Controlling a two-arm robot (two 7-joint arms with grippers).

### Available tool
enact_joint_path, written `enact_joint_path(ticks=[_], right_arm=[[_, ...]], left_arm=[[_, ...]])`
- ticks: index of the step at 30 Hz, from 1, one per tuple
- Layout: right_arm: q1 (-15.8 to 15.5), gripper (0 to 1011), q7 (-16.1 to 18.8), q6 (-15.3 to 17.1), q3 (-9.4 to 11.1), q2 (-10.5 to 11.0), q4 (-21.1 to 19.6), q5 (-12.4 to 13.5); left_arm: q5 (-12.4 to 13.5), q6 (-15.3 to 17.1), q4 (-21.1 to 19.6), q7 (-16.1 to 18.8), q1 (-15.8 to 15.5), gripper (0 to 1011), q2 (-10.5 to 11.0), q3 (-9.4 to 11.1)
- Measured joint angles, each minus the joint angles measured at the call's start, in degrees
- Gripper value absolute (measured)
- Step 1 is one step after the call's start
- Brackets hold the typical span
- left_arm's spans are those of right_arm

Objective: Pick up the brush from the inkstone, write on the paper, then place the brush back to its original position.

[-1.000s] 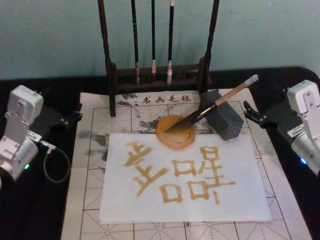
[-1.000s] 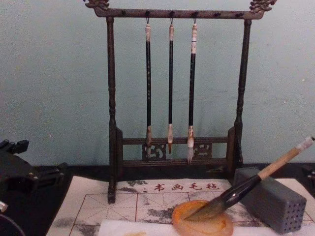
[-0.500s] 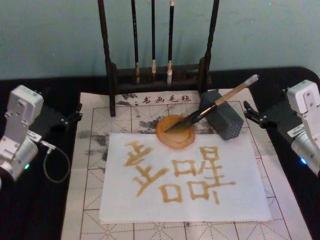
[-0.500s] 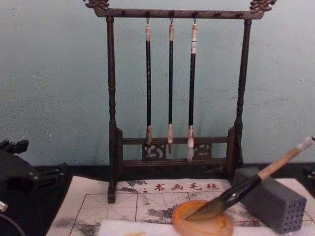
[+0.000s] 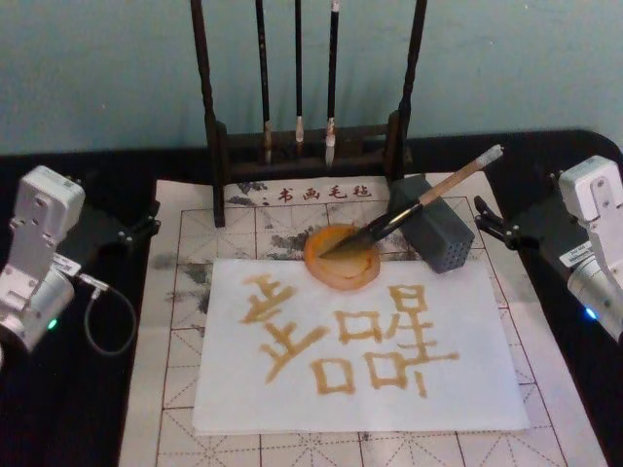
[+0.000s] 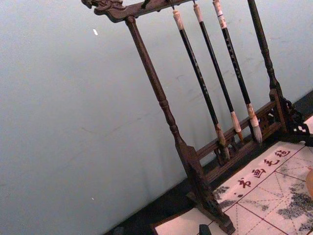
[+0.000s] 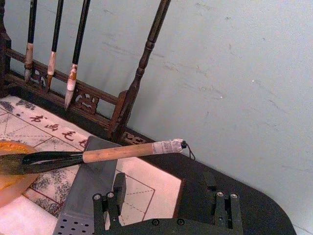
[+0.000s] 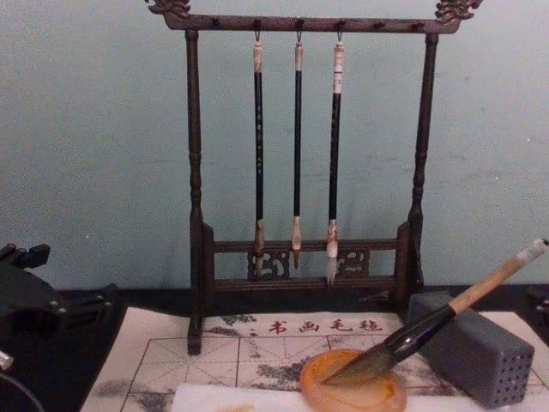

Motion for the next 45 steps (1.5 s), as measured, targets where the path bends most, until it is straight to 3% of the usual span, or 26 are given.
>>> enact_joint_path(ticks=[45], right_arm=[[0.0,1000,0.0,0.0,0.0,0.0,0.0,0.0]], left_arm=[[0.0,0.0,0.0,0.0,0.0,1001,0.0,0.0]])
